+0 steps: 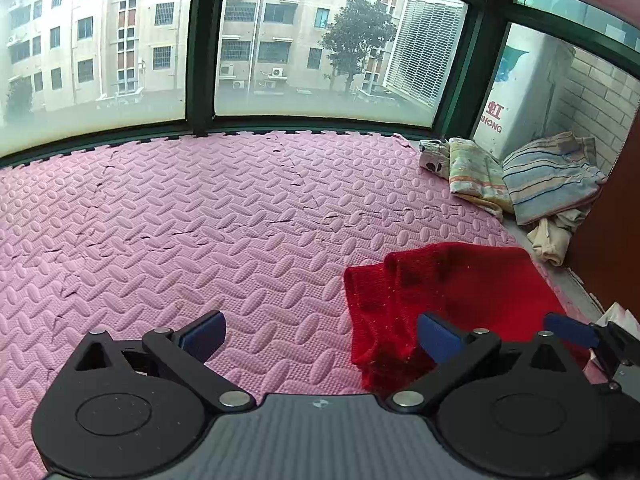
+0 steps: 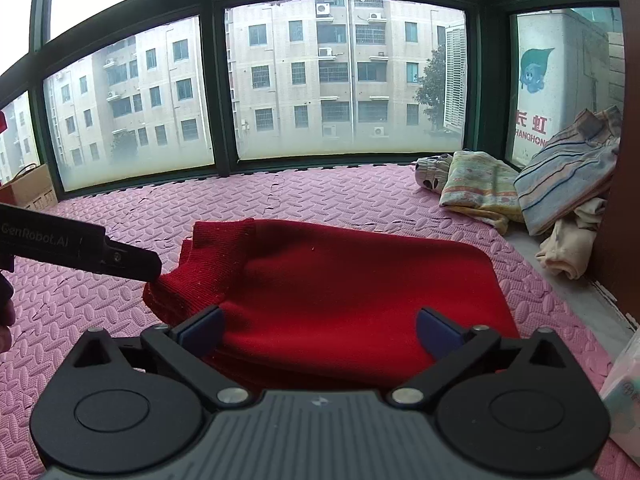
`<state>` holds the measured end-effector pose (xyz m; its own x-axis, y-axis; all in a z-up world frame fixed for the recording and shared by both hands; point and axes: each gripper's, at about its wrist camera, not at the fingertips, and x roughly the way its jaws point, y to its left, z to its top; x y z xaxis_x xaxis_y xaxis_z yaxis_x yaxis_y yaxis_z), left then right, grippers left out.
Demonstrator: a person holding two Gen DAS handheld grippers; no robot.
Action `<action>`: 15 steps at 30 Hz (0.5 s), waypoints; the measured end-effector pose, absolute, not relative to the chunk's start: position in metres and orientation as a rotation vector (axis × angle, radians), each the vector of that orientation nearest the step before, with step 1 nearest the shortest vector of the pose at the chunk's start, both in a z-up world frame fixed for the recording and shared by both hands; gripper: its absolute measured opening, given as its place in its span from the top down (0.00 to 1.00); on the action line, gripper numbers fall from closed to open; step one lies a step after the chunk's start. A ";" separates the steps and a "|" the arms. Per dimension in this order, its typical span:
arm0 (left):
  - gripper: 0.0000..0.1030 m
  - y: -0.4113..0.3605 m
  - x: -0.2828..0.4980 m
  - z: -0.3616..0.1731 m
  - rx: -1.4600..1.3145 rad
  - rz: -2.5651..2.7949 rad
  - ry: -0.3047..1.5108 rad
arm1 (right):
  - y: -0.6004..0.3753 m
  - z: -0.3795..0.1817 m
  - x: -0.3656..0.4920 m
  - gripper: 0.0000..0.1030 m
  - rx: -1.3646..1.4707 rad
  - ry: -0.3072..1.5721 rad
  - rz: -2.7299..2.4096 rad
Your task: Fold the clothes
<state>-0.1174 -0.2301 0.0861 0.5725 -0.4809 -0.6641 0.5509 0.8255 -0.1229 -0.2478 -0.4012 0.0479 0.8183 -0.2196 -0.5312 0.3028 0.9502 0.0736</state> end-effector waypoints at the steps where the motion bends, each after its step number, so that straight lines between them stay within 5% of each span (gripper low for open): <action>1: 0.00 -0.228 -0.119 0.086 0.108 -0.599 0.741 | -0.401 0.049 -0.249 0.00 0.159 0.541 -0.282; 15: 0.00 -0.191 -0.148 0.083 0.125 -0.529 0.735 | -0.381 0.056 -0.284 0.00 0.149 0.493 -0.322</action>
